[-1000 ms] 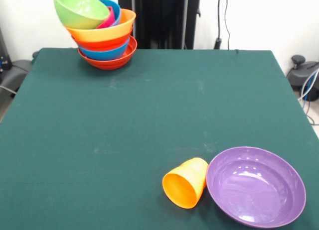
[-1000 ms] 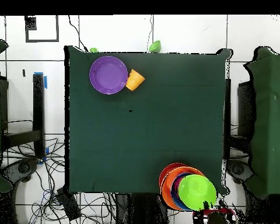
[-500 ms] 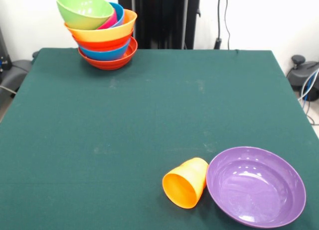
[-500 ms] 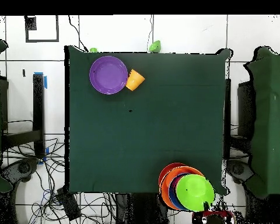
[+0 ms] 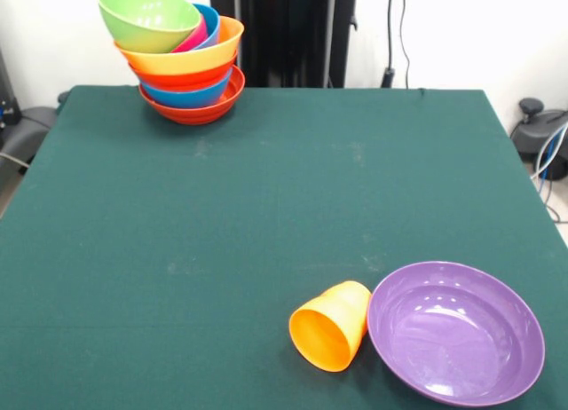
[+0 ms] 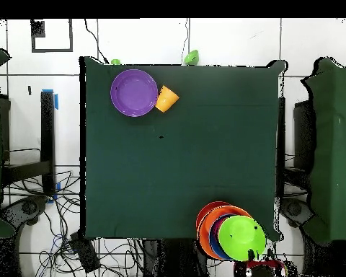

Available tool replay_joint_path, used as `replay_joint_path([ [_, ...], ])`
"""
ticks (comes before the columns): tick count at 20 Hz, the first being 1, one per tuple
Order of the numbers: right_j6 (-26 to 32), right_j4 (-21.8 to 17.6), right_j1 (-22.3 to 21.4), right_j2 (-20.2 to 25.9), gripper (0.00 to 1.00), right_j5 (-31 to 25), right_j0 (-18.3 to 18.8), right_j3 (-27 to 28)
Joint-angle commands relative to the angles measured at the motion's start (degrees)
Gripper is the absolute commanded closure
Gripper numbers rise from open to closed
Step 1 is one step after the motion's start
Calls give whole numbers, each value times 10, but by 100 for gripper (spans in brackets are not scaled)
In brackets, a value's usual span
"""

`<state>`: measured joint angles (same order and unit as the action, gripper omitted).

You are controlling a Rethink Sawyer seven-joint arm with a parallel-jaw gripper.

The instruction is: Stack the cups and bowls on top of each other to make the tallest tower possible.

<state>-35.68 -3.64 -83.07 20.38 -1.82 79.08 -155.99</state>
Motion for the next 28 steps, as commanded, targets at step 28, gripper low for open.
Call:
replay_joint_path([
  [28, -505, -106, 334, -137, 0, -274, -386, 496],
])
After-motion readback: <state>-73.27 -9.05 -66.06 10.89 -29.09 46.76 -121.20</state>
